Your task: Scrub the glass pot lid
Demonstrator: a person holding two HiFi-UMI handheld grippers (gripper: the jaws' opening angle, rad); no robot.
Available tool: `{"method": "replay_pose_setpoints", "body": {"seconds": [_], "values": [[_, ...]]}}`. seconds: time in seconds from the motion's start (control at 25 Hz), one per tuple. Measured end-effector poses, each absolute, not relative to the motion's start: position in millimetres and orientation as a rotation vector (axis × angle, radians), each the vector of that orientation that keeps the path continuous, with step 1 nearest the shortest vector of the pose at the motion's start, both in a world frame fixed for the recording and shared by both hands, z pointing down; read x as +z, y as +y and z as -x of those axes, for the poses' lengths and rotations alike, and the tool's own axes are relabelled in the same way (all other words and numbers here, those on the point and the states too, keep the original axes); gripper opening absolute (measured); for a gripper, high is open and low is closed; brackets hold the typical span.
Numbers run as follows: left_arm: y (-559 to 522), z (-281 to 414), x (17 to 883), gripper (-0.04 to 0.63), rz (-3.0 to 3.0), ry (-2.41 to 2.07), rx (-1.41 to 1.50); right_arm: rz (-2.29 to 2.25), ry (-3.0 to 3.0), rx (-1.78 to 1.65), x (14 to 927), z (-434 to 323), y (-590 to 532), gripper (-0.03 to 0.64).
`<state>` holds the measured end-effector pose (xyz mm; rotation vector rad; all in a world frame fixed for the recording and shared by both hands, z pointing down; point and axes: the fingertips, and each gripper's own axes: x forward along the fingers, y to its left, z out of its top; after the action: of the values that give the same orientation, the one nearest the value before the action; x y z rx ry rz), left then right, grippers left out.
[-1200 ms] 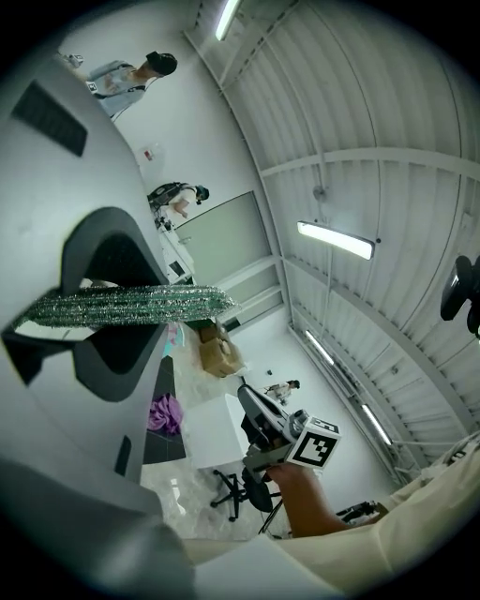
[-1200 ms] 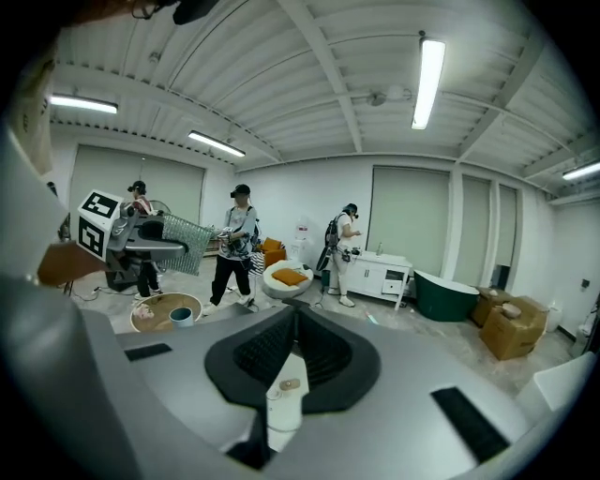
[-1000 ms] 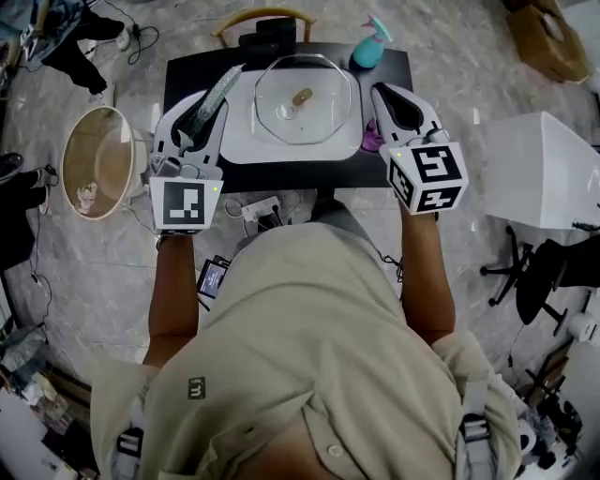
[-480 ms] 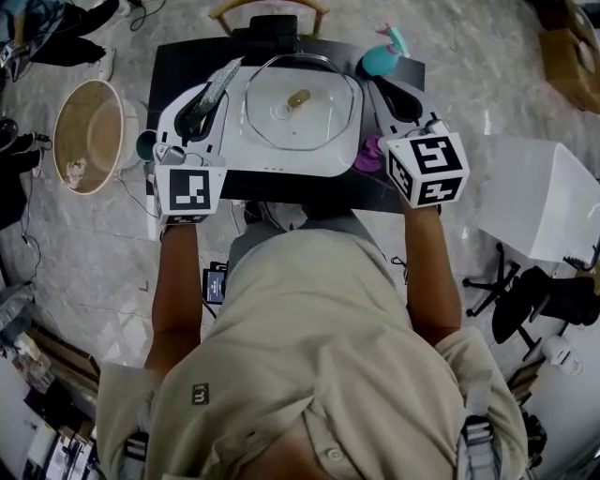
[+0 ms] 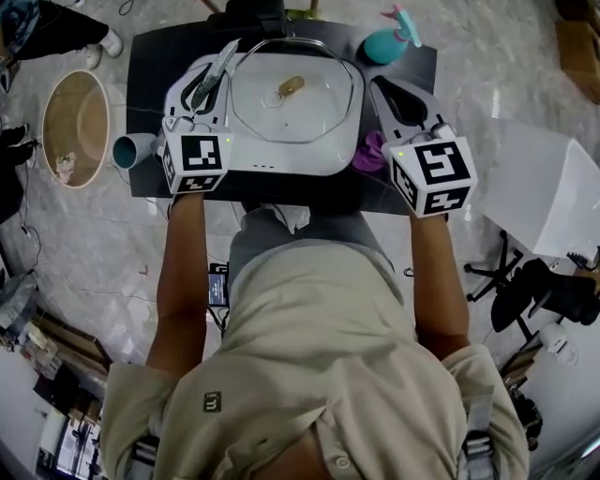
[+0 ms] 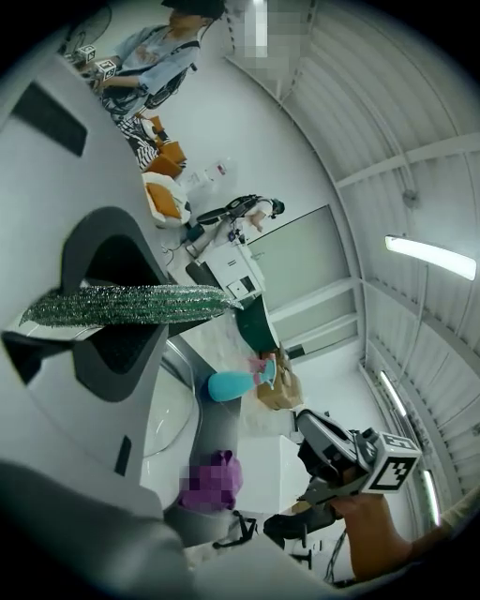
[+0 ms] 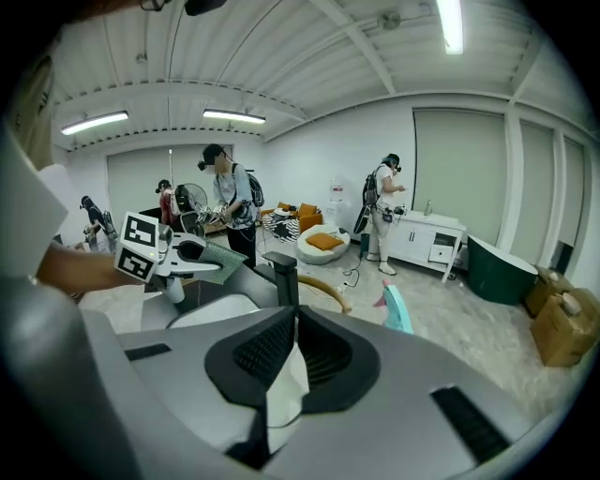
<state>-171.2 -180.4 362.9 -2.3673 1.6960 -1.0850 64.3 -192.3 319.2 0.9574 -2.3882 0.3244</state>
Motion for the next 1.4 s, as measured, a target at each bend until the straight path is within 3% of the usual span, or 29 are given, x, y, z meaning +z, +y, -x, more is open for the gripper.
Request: {"method": "replay_pose_setpoints", "body": {"seconds": [0.4,0.92,1.4], "values": [[-211,147,465,0.088,2.362,1.668,-1.297,-0.971,-2.301,0.422,368,-100,-184,0.028],[-232,132,512,0.087,2.309,1.613,-1.449,-0.994,-2.271,0.495,395,-109,-187,0.028],[-241,28,520,0.089,2.444,1.368,-1.381,-1.071,-2.242,0.556,402,-132,-186,0.028]]}}
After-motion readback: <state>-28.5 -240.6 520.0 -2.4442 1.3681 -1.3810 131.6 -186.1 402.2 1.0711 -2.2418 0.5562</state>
